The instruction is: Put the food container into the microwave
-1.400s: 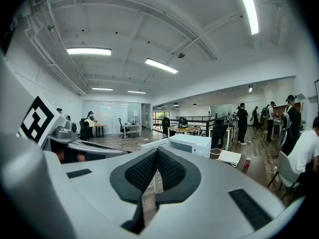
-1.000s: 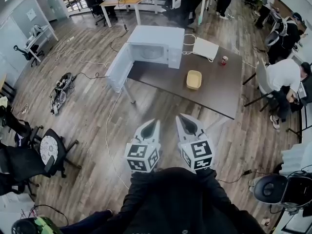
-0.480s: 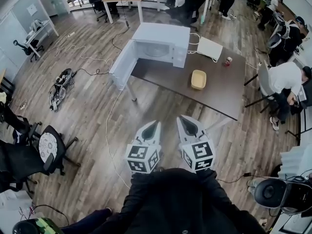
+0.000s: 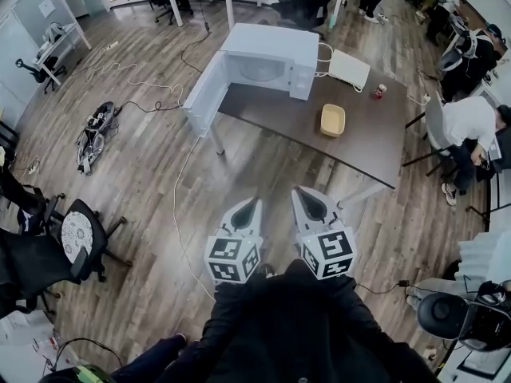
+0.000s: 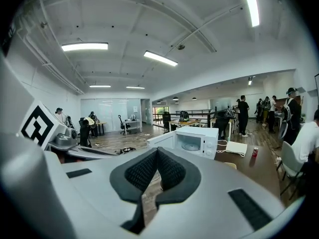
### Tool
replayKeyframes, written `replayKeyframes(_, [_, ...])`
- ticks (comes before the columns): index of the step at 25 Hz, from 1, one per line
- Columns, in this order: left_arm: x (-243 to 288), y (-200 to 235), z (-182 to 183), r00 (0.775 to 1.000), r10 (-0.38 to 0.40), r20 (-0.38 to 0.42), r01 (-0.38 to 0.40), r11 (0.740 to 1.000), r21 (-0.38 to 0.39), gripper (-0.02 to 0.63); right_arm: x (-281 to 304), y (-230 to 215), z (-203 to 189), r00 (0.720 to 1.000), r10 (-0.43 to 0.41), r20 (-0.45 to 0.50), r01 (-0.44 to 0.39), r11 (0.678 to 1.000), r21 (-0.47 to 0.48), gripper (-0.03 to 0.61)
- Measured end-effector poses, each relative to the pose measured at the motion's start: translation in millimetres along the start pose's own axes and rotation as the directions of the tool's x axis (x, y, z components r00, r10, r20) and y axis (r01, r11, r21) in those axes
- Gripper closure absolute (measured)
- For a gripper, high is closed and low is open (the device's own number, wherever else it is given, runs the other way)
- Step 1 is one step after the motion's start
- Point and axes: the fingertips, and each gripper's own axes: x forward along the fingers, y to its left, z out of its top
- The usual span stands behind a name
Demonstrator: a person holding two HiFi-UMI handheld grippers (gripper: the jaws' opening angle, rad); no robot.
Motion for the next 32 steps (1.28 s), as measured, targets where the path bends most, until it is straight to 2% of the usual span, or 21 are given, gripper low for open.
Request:
replayKeyframes(11, [3, 29, -23, 0.999, 0.009, -0.043, -0.01, 0.999, -0.033, 0.58, 18, 6, -24, 0.999, -0.023, -0.046, 0.024, 0.999, 0.031, 0.555])
replayKeyframes(17, [28, 30, -21, 0.998, -0.008, -0.06, 0.006, 0.999, -0.041, 0.58, 28, -15, -27, 0.997, -0.05, -0.055, 0.053, 0.997, 0.052, 0.555])
replayKeyframes(24, [87, 51, -19, 0.996, 0.025, -0.088, -0.028, 0.999, -0.031, 0.58, 72, -60, -34, 0.997, -0.042, -0.058, 0.047, 0.996, 0.082, 0.555])
replayKeyframes(32, [207, 63, 18, 0.993, 0.027, -0.113, -0.029, 0.999, -0.02, 0.58, 144, -146, -23, 0.996, -0.032, -0.078, 0.037, 0.996, 0.075, 0.555])
